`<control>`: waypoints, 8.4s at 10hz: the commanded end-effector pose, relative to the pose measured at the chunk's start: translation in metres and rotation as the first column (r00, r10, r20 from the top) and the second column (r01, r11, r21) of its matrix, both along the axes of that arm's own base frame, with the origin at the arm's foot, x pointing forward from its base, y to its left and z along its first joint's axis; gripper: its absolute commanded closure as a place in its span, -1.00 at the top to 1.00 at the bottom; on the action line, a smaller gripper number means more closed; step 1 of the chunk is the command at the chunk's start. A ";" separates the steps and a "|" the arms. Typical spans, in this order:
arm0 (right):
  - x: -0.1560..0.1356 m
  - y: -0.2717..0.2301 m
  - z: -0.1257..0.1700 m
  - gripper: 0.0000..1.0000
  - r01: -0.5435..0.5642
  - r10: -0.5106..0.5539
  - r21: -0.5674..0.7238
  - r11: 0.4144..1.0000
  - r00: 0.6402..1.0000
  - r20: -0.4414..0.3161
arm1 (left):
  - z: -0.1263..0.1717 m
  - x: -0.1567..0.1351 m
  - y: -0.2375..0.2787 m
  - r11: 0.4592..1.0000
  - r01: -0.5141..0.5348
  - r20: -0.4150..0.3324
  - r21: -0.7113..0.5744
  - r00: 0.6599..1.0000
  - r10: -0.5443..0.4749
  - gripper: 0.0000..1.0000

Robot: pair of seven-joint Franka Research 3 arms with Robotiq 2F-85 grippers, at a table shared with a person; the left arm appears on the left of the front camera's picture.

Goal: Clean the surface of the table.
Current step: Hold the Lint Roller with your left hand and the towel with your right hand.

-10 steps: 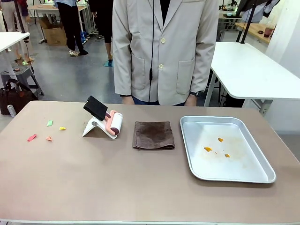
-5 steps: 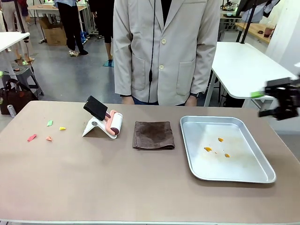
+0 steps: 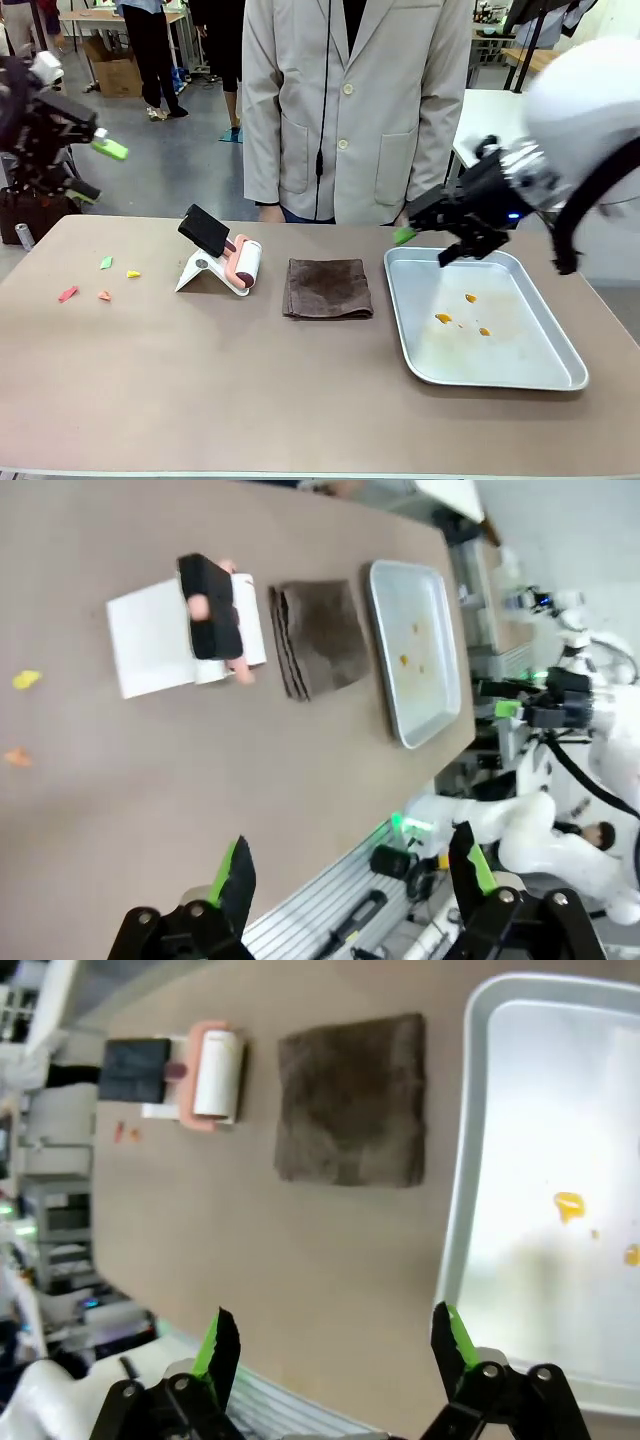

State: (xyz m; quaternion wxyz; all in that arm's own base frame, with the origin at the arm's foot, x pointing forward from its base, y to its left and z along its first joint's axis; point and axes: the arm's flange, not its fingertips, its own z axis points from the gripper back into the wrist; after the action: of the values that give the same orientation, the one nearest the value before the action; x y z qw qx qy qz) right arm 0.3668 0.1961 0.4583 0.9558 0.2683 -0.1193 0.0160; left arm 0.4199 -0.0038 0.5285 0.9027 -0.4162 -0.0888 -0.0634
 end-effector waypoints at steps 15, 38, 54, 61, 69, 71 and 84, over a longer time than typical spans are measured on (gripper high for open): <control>0.076 0.081 -0.049 1.00 -0.010 0.022 -0.178 0.984 0.998 0.060 | -0.028 0.070 -0.053 0.972 0.039 -0.080 0.230 0.997 -0.021 1.00; 0.158 0.131 -0.120 1.00 -0.067 0.023 -0.402 0.913 0.993 -0.114 | -0.147 0.139 -0.058 0.996 0.059 -0.068 0.072 0.996 -0.054 1.00; 0.165 0.138 -0.152 1.00 0.037 -0.139 -0.505 0.862 0.977 -0.165 | -0.147 0.136 -0.053 0.995 0.081 -0.030 0.060 0.996 -0.079 1.00; 0.167 0.138 -0.157 -1.00 0.011 -0.129 -0.495 0.869 0.970 -0.205 | -0.144 0.134 -0.054 0.995 0.082 0.000 0.052 0.997 -0.082 -0.96; 0.167 0.137 -0.154 -1.00 0.012 -0.122 -0.454 0.891 0.969 -0.214 | -0.136 0.128 -0.054 0.996 0.080 0.020 0.039 0.997 -0.081 -1.00; 0.167 0.125 -0.141 -1.00 0.013 -0.096 -0.358 0.934 0.971 -0.217 | -0.125 0.119 -0.049 0.997 0.078 0.033 0.003 0.996 -0.078 -1.00; 0.072 -0.017 -0.073 -1.00 -0.062 0.455 0.887 0.457 0.873 -0.174 | -0.068 0.006 0.130 0.888 0.061 -0.005 -0.456 0.997 -0.071 -1.00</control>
State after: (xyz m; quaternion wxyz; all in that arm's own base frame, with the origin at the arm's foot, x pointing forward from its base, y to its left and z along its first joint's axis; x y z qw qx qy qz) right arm 0.4610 0.2043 0.3900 0.7087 0.6912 0.1372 0.0335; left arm 0.4368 0.1145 0.4619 0.7995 -0.5947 -0.0413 -0.0736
